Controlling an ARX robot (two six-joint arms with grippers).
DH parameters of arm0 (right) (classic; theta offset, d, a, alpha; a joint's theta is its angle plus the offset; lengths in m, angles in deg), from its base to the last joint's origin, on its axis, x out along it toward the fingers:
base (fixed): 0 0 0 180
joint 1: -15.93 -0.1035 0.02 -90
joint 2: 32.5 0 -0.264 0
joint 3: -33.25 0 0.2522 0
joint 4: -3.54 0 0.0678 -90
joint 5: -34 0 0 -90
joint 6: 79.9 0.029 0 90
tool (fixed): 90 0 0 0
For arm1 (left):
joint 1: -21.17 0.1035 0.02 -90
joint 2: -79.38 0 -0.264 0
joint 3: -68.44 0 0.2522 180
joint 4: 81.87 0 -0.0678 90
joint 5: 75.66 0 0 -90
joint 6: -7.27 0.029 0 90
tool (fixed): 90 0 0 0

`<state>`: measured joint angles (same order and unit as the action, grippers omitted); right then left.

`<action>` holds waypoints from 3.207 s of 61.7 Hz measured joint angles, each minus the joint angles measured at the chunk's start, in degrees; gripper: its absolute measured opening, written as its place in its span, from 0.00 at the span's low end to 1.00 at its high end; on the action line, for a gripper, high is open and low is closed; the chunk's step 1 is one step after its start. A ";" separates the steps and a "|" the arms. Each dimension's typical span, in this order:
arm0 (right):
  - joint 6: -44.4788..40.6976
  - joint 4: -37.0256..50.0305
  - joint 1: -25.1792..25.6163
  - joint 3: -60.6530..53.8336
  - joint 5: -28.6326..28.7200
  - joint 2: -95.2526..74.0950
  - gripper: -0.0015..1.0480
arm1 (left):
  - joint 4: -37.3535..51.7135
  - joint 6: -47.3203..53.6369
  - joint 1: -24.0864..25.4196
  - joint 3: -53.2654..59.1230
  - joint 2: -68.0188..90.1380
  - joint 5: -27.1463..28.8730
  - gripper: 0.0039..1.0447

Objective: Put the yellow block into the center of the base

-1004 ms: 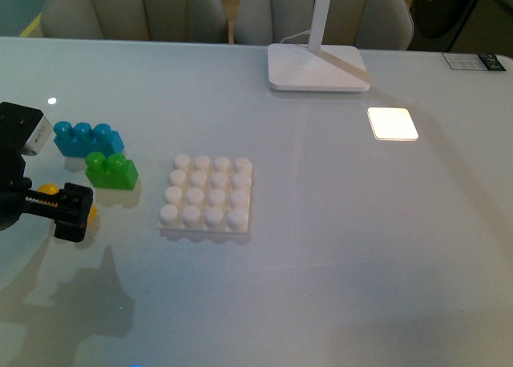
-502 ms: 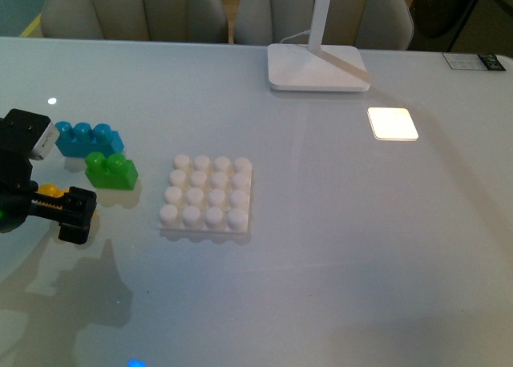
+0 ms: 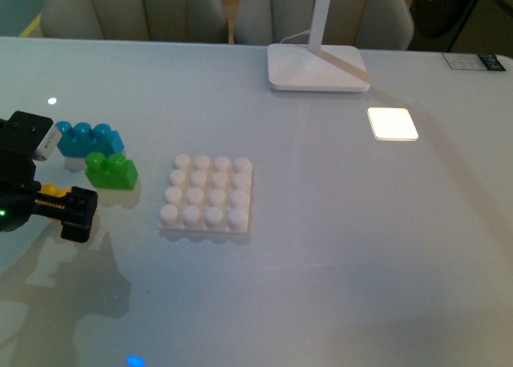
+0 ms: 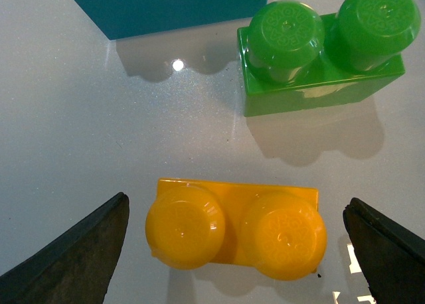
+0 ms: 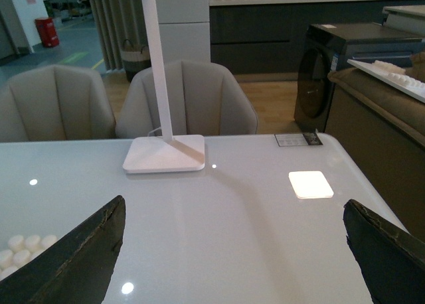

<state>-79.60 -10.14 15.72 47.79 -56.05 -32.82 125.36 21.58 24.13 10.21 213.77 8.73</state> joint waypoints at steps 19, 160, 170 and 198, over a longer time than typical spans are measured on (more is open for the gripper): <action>0.00 0.00 0.00 0.00 0.02 0.00 0.92 | -0.22 0.00 0.00 -0.35 0.37 0.57 0.91; 0.00 0.00 0.02 0.00 0.02 0.00 0.92 | -6.75 -33.62 -32.35 -4.44 -5.42 20.02 0.61; 0.00 0.00 0.00 0.00 0.00 0.00 0.92 | -7.32 -33.33 -33.16 -5.99 -4.24 20.55 0.61; 0.00 0.00 0.00 0.00 0.02 0.00 0.92 | -10.10 -32.35 -33.70 -10.78 -1.42 22.47 0.61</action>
<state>-79.60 -10.14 15.72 47.79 -56.03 -32.82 115.26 -10.77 -9.58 -0.56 212.35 31.20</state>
